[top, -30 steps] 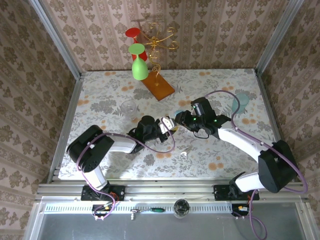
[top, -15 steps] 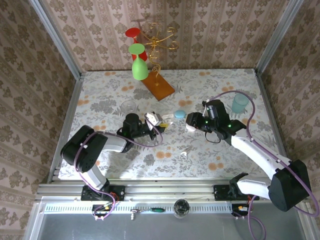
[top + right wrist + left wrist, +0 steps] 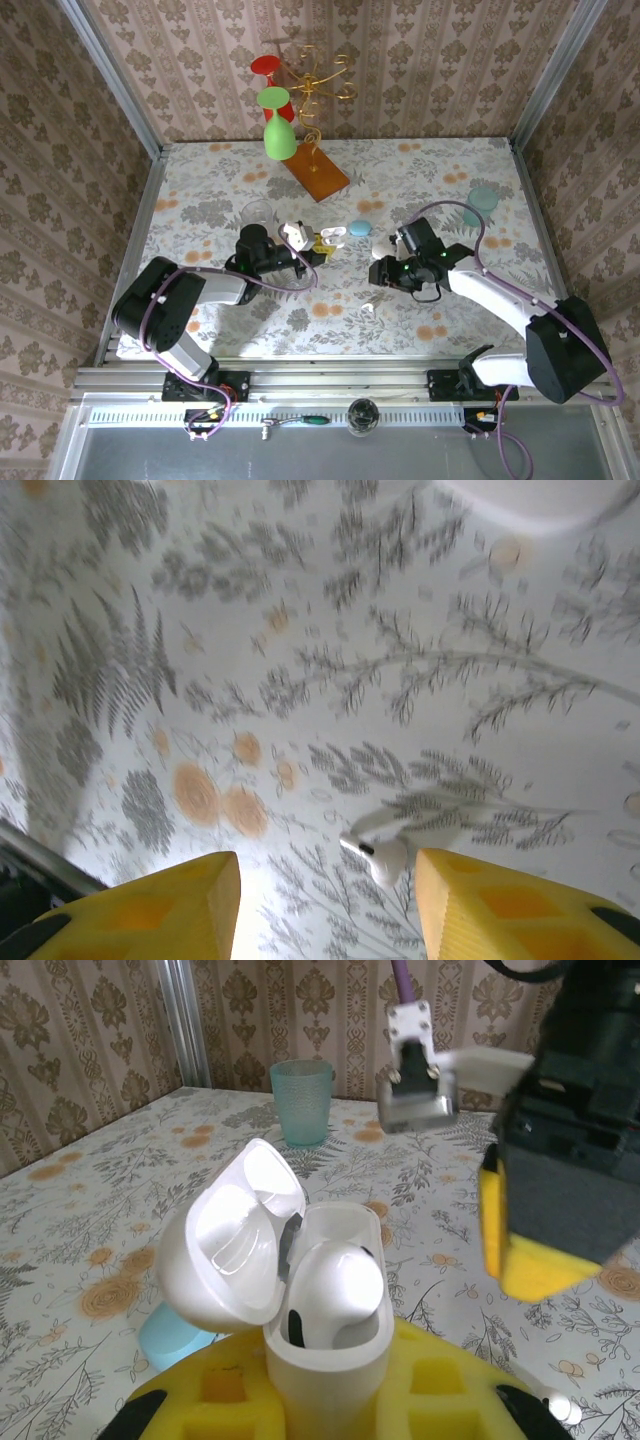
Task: Insert the wireless bluetooth earbuds into the charging case
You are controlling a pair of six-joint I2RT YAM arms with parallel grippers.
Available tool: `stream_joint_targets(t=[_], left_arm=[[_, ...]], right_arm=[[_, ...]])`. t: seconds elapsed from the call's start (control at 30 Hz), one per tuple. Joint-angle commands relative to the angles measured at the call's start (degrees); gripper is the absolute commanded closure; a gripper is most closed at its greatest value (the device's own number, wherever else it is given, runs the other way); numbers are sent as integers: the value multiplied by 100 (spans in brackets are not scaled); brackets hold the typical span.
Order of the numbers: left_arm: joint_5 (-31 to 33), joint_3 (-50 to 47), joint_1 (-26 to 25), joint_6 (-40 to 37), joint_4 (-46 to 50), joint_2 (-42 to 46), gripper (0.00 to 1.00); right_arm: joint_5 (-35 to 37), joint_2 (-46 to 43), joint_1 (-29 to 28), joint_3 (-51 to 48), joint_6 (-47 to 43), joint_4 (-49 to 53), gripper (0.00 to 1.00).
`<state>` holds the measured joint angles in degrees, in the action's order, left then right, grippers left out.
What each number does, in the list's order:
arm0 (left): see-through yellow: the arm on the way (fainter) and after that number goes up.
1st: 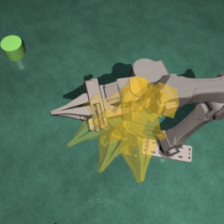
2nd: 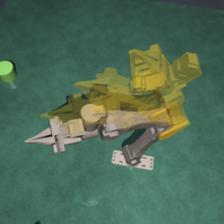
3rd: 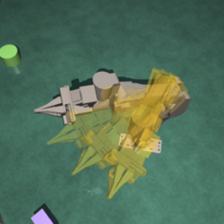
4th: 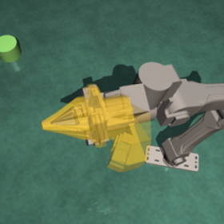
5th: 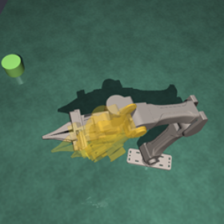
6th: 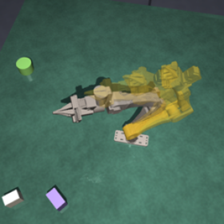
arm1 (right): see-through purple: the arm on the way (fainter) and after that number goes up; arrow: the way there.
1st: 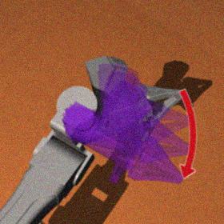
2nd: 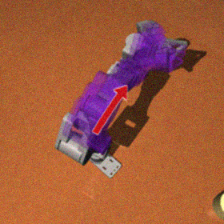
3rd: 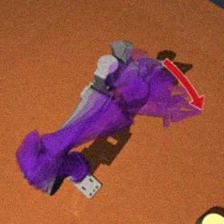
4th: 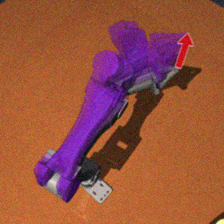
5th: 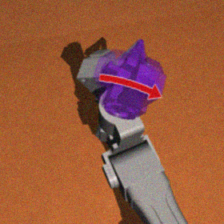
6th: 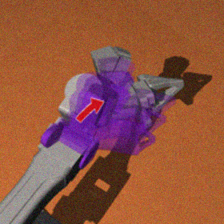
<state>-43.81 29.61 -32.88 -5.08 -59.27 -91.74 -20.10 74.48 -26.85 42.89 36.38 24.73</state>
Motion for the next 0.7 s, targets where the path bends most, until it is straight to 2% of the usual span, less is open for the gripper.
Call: stream_joint_targets(t=[0.0,0.2,0.5,0.67], left_arm=[[-154,29,36,8,48,203,100],[-123,36,36,-63,204,283,100],[-53,-7,36,-164,452,452,100],[-33,-17,36,-168,483,486,100]], right_arm=[[-296,164,-165,-187,103,124,50],[-333,691,-442,-277,320,-112,56],[-222,1413,-558,-176,427,-73,66],[-20,1500,-558,-154,501,-133,78]])
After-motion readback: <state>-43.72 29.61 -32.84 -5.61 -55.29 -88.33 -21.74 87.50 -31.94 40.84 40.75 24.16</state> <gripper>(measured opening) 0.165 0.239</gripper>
